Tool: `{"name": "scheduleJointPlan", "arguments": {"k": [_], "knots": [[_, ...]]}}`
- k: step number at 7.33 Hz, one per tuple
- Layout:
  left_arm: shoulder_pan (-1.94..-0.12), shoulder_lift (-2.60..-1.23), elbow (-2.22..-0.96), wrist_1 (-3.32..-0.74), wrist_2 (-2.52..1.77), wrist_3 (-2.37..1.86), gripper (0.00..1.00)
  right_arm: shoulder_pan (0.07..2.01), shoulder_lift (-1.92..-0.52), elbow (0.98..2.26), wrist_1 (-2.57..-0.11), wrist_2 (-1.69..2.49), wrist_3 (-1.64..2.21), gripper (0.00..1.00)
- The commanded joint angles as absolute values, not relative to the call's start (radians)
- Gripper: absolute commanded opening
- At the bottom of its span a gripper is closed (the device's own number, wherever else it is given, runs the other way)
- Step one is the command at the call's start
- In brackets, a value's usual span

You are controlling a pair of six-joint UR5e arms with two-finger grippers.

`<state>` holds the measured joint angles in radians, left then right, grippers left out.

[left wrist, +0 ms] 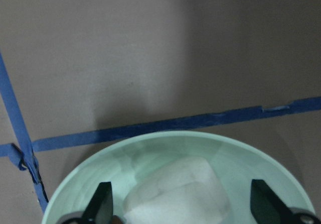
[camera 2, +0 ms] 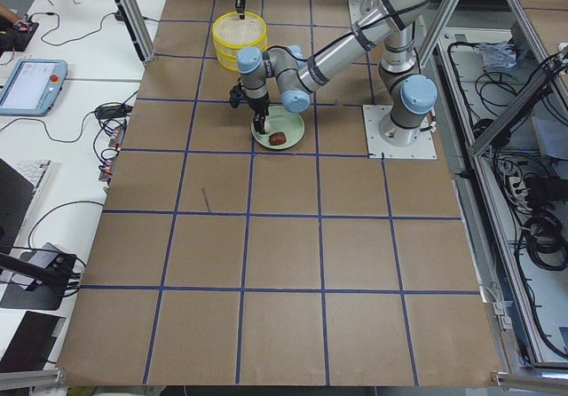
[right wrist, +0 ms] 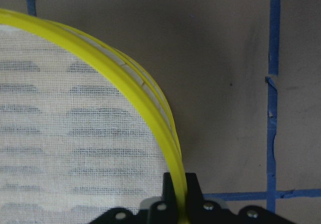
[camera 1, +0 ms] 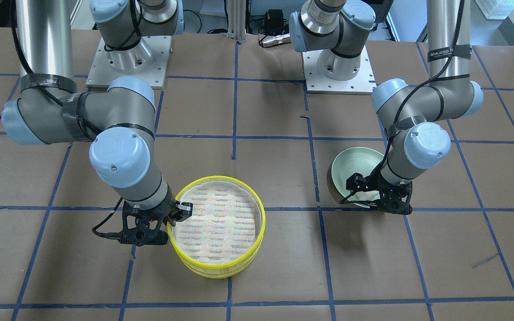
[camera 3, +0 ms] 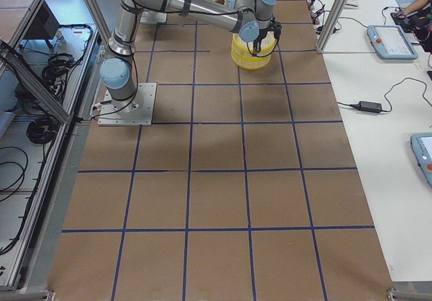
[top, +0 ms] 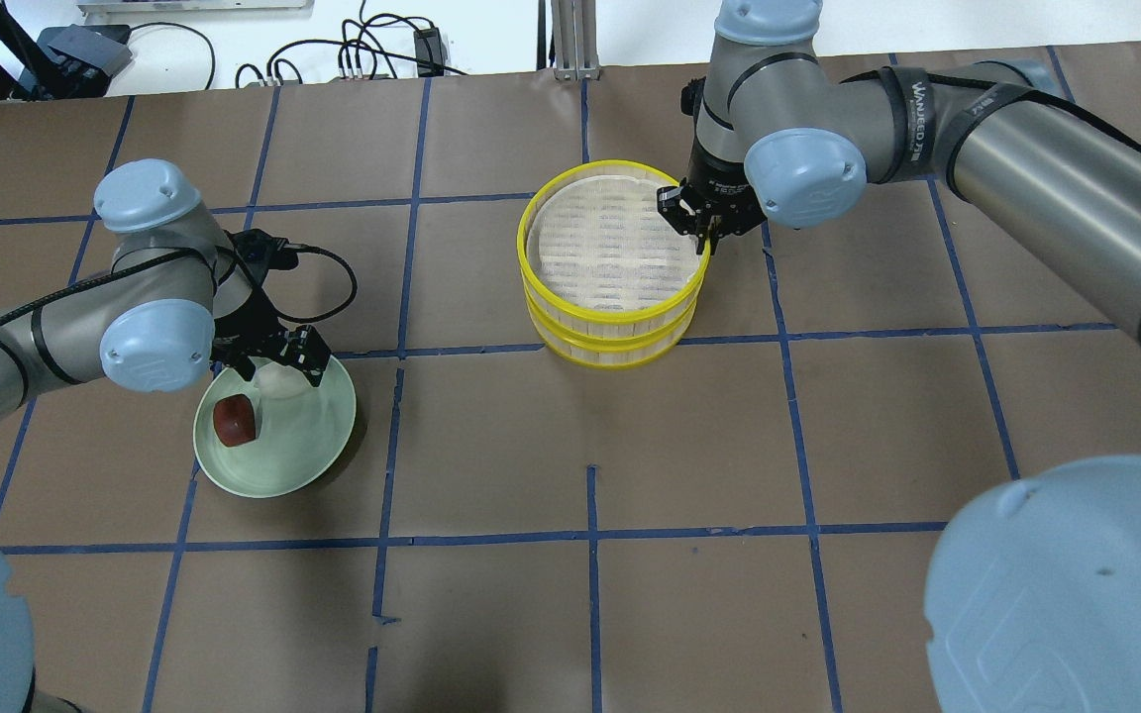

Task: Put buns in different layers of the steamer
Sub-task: 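Grasp the top steamer tier rim with right gripper while left grasps white bun, then lift the top tier aside with right gripper while left lifts white bun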

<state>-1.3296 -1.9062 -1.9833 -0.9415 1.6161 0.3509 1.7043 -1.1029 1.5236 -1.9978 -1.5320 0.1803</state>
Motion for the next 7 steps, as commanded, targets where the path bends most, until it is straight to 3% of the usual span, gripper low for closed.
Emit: {"name": "scheduleJointPlan", "arguments": {"k": [1, 2, 3, 4, 7], "knots": [[-1.315, -1.902, -1.983, -0.942, 1.614, 0.347, 0.41, 1.698, -1.162, 1.519, -1.977, -1.534, 0.175, 0.14], [-1.315, -1.904, -1.980, -0.942, 1.614, 0.325, 0.22, 1.672, -1.195, 1.494, -1.907, -1.573, 0.152, 0.14], [-1.319, -1.902, -1.977, -0.934, 1.614, 0.267, 0.10, 1.595, -1.212, 1.464, -1.840, -1.595, 0.068, 0.13], [-1.324, -1.899, -1.953, -0.933, 1.611, 0.234, 0.05, 1.516, -1.216, 1.456, -1.791, -1.601, 0.004, 0.14], [-1.503, -1.844, -1.786, -1.071, 1.595, 0.000, 0.05, 1.335, -1.227, 1.456, -1.805, -1.603, -0.309, 0.14]]}}
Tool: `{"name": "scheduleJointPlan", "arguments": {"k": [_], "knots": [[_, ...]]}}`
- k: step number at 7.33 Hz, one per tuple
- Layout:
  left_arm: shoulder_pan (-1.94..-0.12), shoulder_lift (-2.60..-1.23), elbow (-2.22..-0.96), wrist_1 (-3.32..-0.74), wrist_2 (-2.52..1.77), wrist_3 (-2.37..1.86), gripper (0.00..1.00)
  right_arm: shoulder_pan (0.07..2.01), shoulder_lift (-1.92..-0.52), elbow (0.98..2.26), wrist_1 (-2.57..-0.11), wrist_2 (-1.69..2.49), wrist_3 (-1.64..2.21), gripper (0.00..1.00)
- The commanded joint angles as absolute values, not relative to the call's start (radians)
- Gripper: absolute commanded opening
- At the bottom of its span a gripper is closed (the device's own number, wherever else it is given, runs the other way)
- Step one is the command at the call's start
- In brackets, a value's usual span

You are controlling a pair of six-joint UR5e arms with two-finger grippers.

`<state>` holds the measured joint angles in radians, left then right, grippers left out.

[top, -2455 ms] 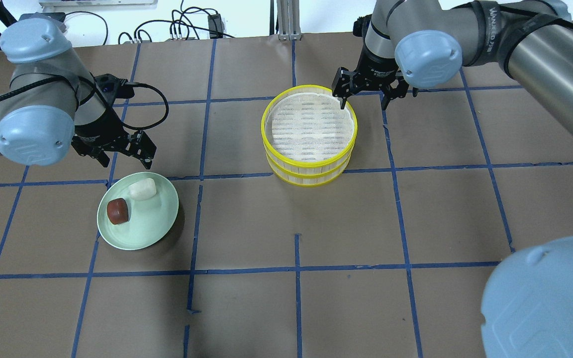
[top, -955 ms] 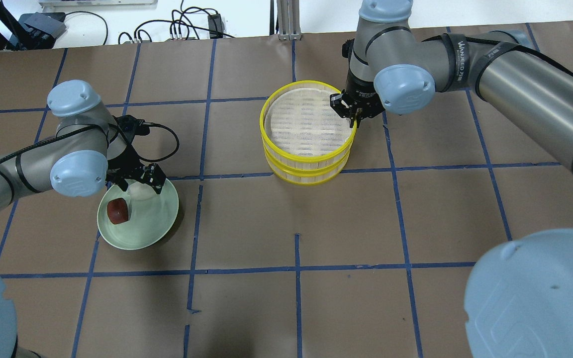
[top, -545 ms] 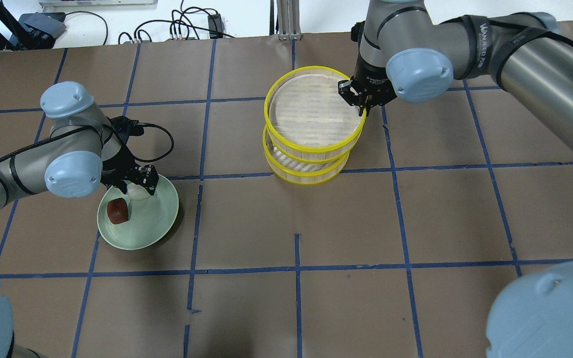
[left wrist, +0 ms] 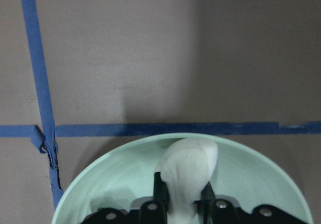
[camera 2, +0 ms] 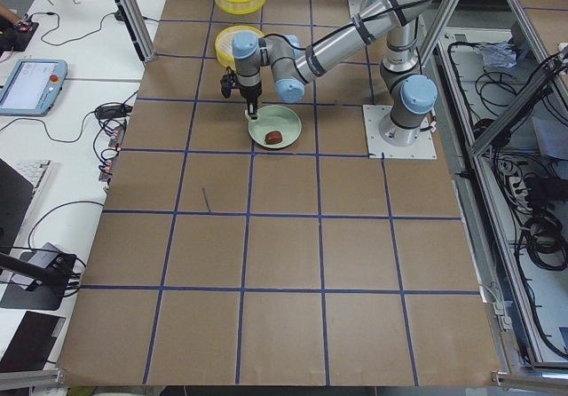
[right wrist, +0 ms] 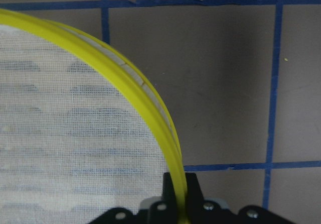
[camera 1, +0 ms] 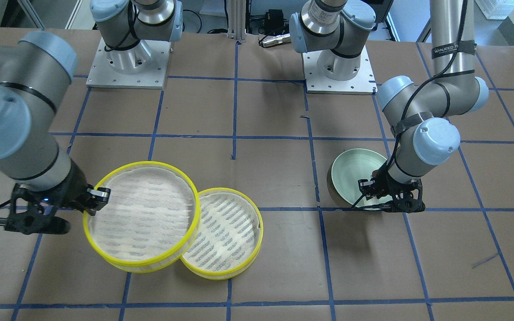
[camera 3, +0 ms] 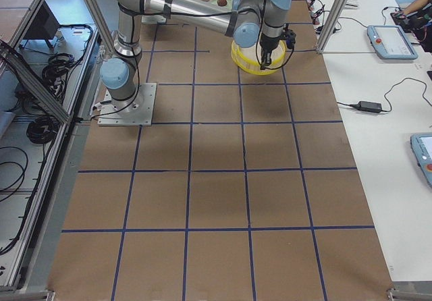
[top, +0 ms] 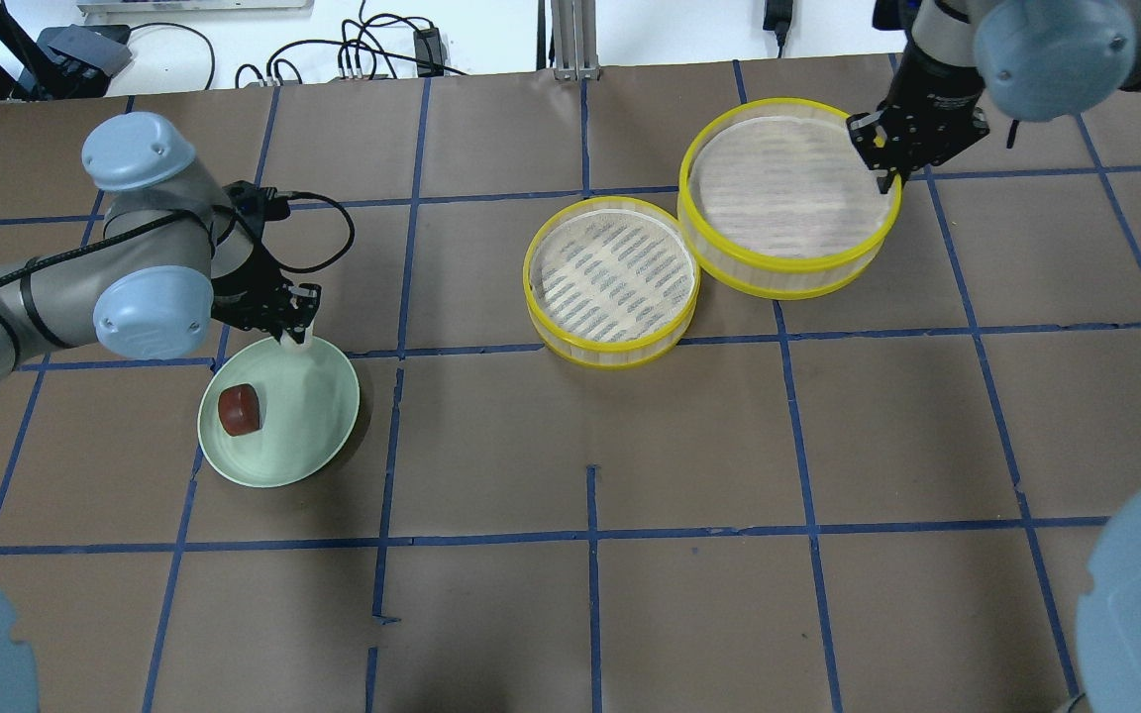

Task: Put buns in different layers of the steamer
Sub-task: 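Lift the top tier aside with right gripper while left lifts white bun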

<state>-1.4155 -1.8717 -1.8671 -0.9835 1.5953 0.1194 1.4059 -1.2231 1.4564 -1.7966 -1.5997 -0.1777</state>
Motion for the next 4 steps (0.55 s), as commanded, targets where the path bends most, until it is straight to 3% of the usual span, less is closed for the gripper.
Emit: {"name": "scheduleJointPlan", "arguments": {"k": [1, 2, 4], "knots": [[-1.556, -1.842, -1.688, -1.172, 1.583, -0.102, 0.05, 1.316, -1.221, 1.463, -1.812, -1.603, -0.366, 0.13], [-1.598, -1.844, -1.621, -1.218, 1.510, -0.191, 0.05, 1.313, -1.209, 1.474, -1.853, -1.605, -0.373, 0.13], [-1.614, -1.870, -1.605, -1.140, 1.361, -0.255, 0.05, 1.313, -1.204, 1.502, -1.858, -1.636, -0.368, 0.13]]}}
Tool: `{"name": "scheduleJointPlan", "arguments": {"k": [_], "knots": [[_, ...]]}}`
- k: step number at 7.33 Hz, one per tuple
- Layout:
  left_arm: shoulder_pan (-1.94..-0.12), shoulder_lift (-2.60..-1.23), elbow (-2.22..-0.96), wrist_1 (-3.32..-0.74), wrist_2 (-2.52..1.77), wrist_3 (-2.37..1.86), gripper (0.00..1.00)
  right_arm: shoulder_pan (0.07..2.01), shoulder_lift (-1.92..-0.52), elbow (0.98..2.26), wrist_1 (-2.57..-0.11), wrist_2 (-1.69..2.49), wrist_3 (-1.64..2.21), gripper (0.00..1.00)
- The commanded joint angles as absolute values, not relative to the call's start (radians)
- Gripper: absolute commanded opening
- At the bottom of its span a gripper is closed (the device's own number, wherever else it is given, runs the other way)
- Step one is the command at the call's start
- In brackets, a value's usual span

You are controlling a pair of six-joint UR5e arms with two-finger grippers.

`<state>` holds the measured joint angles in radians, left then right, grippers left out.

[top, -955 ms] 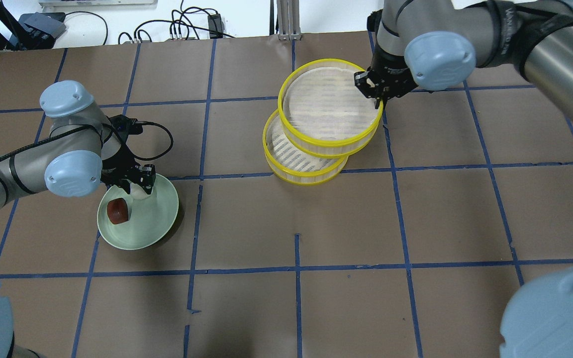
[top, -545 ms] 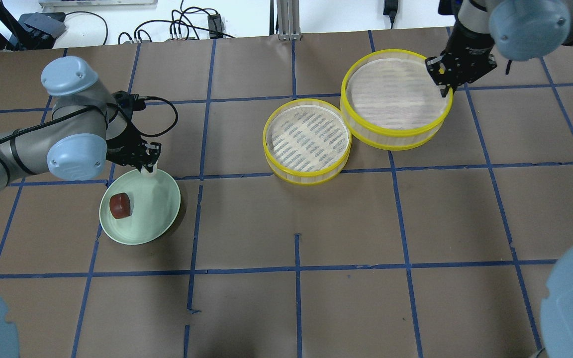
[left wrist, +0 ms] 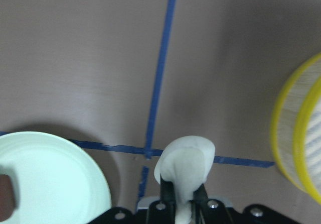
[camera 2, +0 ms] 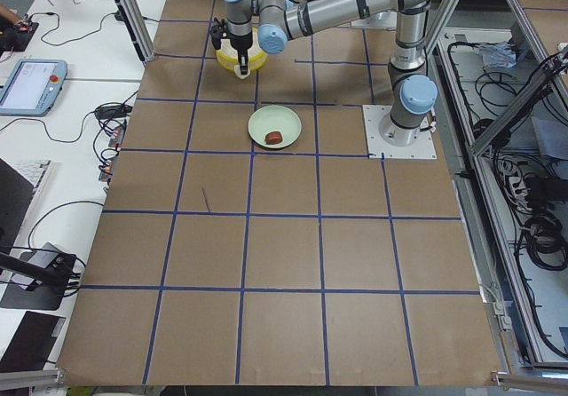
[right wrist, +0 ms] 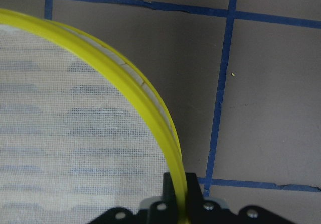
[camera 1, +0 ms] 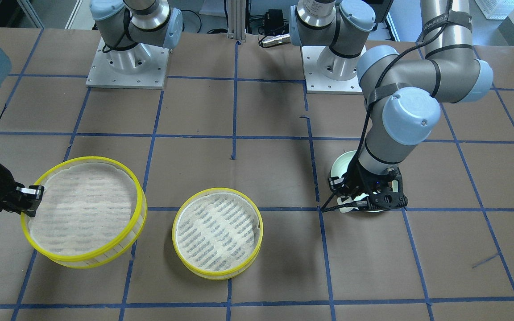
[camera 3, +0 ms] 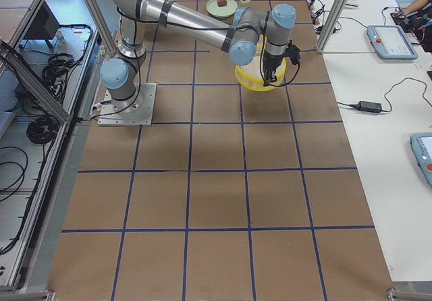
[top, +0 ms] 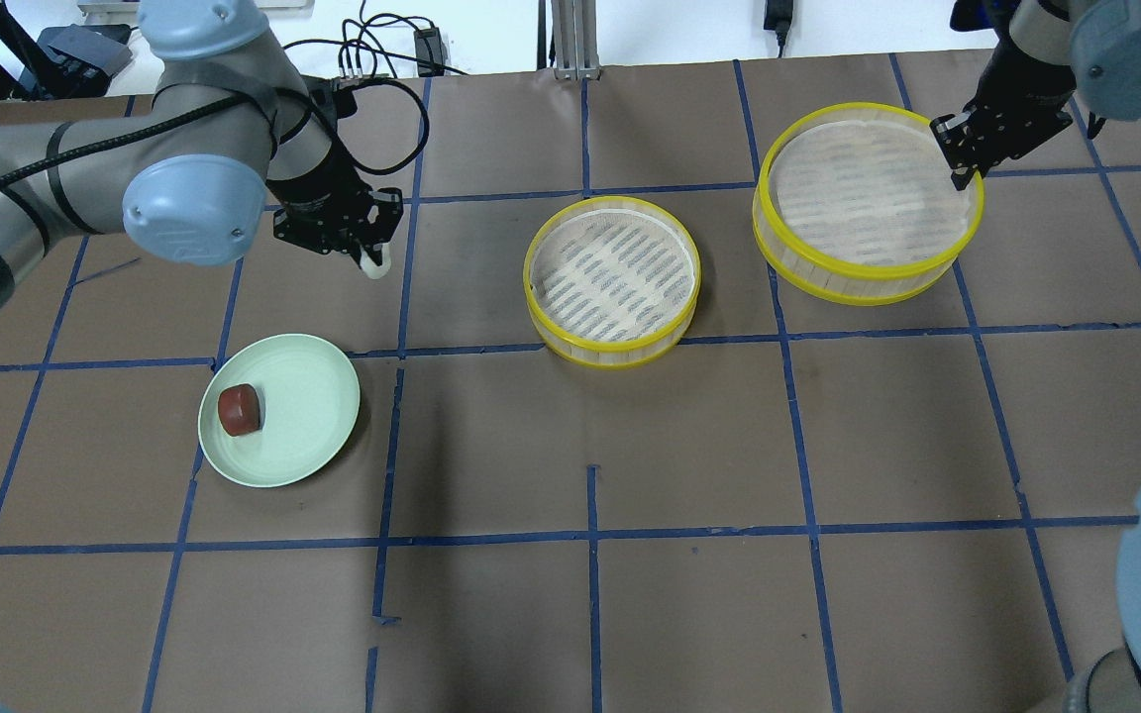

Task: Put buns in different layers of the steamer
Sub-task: 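Lower the white bun into the bottom steamer tier and open left gripper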

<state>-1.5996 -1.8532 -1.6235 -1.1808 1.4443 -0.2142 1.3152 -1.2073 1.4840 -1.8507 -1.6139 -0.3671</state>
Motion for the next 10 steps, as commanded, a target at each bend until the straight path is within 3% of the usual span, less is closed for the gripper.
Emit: {"name": "scheduleJointPlan", "arguments": {"k": [1, 5, 6, 10], "knots": [[-1.627, -1.903, -1.606, -1.070, 1.317, -0.306, 0.05, 1.313, -1.204, 1.506, -1.858, -1.644, -0.364, 0.13], [-1.782, -2.057, -1.611, -0.792, 1.272, -0.579, 0.10, 1.313, -1.204, 1.514, -1.858, -1.641, -0.356, 0.13], [-1.782, -2.062, -1.617, -0.792, 1.269, -0.586, 0.99, 1.313, -1.204, 1.520, -1.858, -1.640, -0.356, 0.13], [-1.784, -2.054, -1.632, -0.801, 1.272, -0.550, 1.00, 1.315, -1.207, 1.520, -1.858, -1.631, -0.347, 0.13]]}}
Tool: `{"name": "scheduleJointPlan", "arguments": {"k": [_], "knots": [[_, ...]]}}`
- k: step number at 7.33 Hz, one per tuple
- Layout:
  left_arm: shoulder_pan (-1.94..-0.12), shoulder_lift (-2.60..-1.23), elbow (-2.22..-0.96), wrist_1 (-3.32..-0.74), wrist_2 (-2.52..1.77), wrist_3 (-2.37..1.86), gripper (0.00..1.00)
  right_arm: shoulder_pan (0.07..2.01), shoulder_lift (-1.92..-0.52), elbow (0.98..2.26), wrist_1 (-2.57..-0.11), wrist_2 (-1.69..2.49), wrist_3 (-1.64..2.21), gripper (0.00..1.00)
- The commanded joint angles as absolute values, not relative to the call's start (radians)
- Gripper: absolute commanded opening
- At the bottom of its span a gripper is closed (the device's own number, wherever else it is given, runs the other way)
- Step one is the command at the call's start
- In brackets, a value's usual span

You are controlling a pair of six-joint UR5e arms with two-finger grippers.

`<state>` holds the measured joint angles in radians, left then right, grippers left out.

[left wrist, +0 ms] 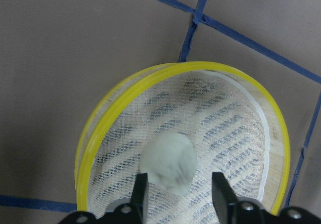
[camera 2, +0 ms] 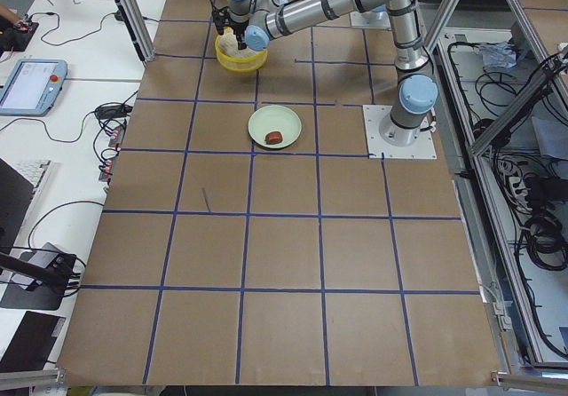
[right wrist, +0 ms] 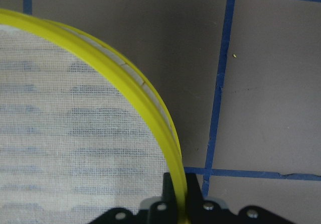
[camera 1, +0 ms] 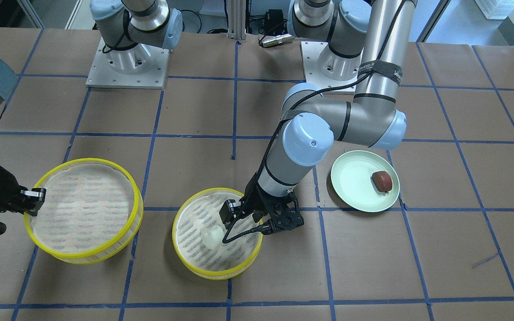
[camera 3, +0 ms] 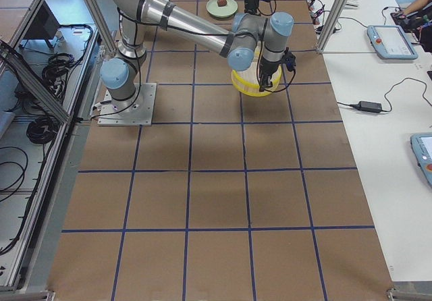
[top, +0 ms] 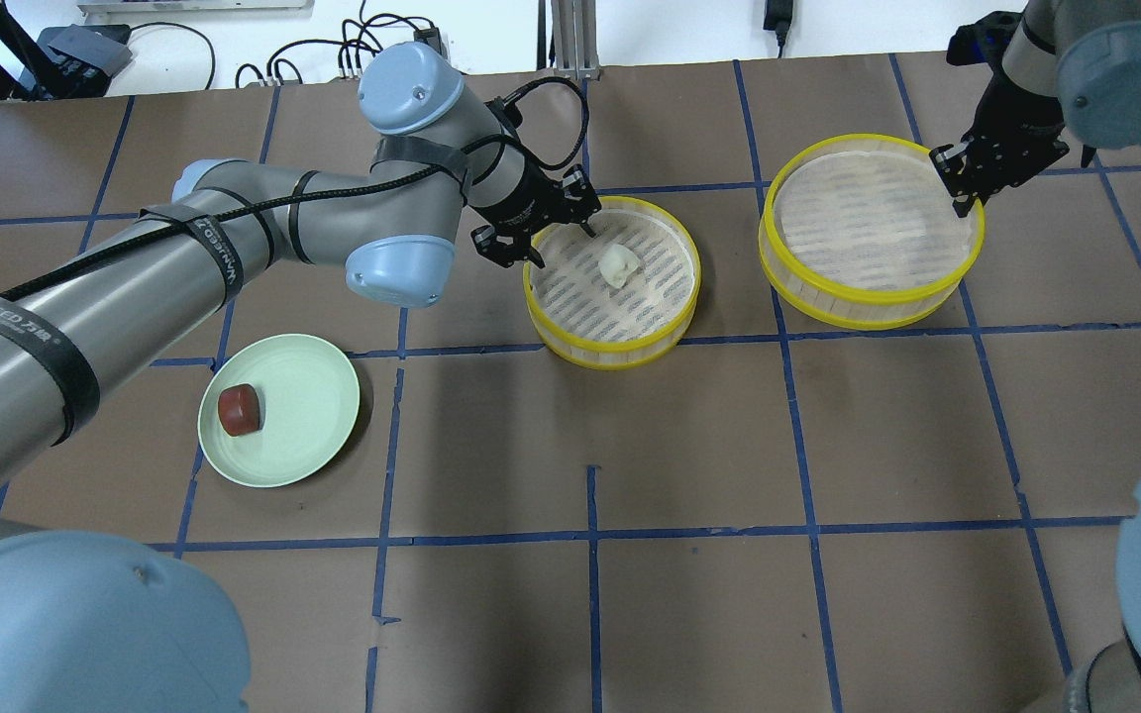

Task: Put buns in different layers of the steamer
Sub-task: 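Lower the white bun into the bottom steamer tier and open left gripper, then set the top tier back onto the bottom tier while left gripper withdraws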

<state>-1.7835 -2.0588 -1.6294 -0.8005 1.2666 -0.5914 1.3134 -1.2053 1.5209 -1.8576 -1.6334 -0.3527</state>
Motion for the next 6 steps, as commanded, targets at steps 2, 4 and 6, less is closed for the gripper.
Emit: {"name": "scheduleJointPlan", "arguments": {"k": [2, 4, 6], "knots": [[-1.778, -2.033, -1.637, -0.819, 1.430, -0.335, 1.00, 1.392, -1.224, 1.508, -1.853, -1.632, -0.142, 0.14], [-1.706, -2.005, -1.647, -0.862, 1.528, -0.144, 1.00, 1.517, -1.216, 1.496, -1.853, -1.600, 0.110, 0.14], [-1.559, -1.912, -1.753, -0.951, 1.531, 0.039, 1.00, 1.606, -1.184, 1.470, -1.856, -1.579, 0.286, 0.13]]}}
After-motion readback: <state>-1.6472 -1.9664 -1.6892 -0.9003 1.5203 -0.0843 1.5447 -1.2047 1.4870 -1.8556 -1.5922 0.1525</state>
